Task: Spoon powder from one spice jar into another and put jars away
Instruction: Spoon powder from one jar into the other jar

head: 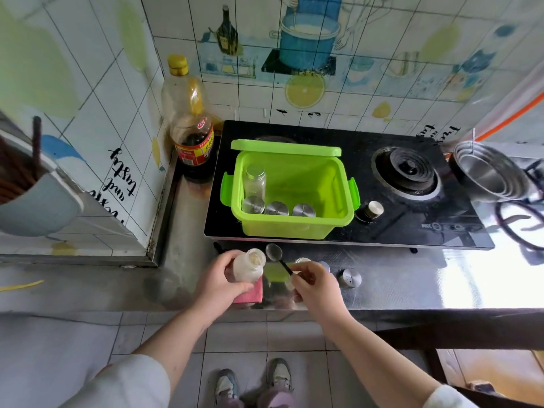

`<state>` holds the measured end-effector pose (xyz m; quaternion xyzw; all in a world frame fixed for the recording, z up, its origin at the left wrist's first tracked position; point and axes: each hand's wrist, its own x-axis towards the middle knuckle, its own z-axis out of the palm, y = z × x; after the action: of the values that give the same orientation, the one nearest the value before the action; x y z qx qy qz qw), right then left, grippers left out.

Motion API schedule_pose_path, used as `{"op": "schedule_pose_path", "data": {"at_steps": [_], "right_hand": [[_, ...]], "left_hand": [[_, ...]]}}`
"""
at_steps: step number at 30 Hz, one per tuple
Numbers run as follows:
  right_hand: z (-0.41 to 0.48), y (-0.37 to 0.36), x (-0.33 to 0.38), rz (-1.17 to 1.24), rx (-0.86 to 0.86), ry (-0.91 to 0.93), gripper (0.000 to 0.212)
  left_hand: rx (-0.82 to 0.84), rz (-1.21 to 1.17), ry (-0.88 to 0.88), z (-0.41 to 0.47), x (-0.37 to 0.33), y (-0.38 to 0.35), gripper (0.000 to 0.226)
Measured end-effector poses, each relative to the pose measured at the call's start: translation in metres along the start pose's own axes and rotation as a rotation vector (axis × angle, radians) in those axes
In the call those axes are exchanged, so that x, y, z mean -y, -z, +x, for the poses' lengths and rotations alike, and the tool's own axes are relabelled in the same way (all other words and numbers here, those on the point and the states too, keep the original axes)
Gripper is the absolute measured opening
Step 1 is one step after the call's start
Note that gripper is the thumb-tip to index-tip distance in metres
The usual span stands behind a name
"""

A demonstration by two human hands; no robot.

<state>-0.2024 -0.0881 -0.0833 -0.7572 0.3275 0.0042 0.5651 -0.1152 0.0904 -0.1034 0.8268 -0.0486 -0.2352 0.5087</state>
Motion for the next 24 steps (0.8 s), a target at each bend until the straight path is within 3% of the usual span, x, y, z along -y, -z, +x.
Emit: {"op": "schedule_pose_path", "data": {"at_steps": [8,18,24], "right_hand": [[0.011,0.040,0.014,-0.010,-0.082,0.265,0.028],[0.017,0.051,0.025,-0.349,-0.032,0.735,0.014],[0.020,0.042,0.025,-0.296,-0.081,0.742,0.012]], "left_hand": [[-0.108,0.183,-0.040,0.006,-0.012,-0.005,0.060],[-0.077,0.227,-0.134,0.005,-0.028,-0.015,0.059],[-0.044,0.219,-0.181,0.009,-0.025,-0.023,0.060]]}}
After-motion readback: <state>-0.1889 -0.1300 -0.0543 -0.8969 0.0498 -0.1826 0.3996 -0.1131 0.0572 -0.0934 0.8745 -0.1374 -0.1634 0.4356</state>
